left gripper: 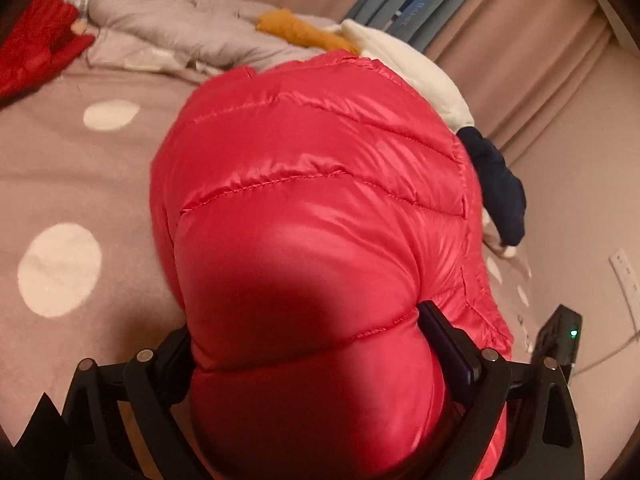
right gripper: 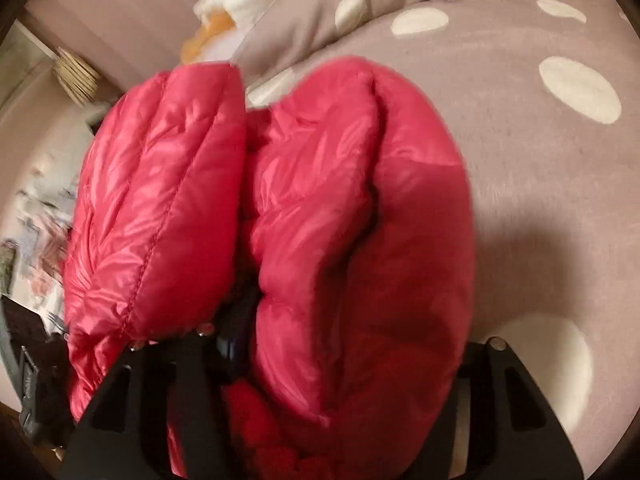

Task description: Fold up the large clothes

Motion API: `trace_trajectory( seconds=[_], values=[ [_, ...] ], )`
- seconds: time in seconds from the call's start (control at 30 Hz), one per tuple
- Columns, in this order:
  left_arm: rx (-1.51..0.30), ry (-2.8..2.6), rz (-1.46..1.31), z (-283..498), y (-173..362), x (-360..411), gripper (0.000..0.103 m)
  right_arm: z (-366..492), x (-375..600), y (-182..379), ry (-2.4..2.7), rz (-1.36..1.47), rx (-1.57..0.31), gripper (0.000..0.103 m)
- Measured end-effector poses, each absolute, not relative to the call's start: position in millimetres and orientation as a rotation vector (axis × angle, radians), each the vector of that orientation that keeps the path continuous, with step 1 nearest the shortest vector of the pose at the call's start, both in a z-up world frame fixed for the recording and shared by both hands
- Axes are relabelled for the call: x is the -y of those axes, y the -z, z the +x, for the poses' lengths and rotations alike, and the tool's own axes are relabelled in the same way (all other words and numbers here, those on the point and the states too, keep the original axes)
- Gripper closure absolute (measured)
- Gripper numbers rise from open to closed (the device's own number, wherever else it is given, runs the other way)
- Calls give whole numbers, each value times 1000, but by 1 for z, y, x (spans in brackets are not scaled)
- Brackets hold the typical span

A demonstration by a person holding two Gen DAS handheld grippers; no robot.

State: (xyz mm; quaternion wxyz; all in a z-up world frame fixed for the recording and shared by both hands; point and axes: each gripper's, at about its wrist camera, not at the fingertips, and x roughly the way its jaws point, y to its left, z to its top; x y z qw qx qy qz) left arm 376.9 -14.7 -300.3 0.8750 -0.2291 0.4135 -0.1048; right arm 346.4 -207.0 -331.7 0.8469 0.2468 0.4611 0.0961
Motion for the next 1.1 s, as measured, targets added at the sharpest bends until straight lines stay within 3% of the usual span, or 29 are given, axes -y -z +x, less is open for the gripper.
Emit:
trace_trajectory(
  seconds=[0.33,0.63,0.73,0.97,1.1],
  values=[
    [-872,34,-475,345,271,7,4,318,205,272,24,301,-969,23],
    [-605,-25,-180,242,160,34,4,227,207,157,-75,289,-743,17],
    [-478,-79,-204,197,124,28,4,177,199,120,-90,221,-643,0],
    [-262,-43,-253,117,78,20,1,89,190,88,-142,41,-512,0],
    [-259,14,-247,97,72,23,1,63,199,77,-166,77,-449,0]
  ],
)
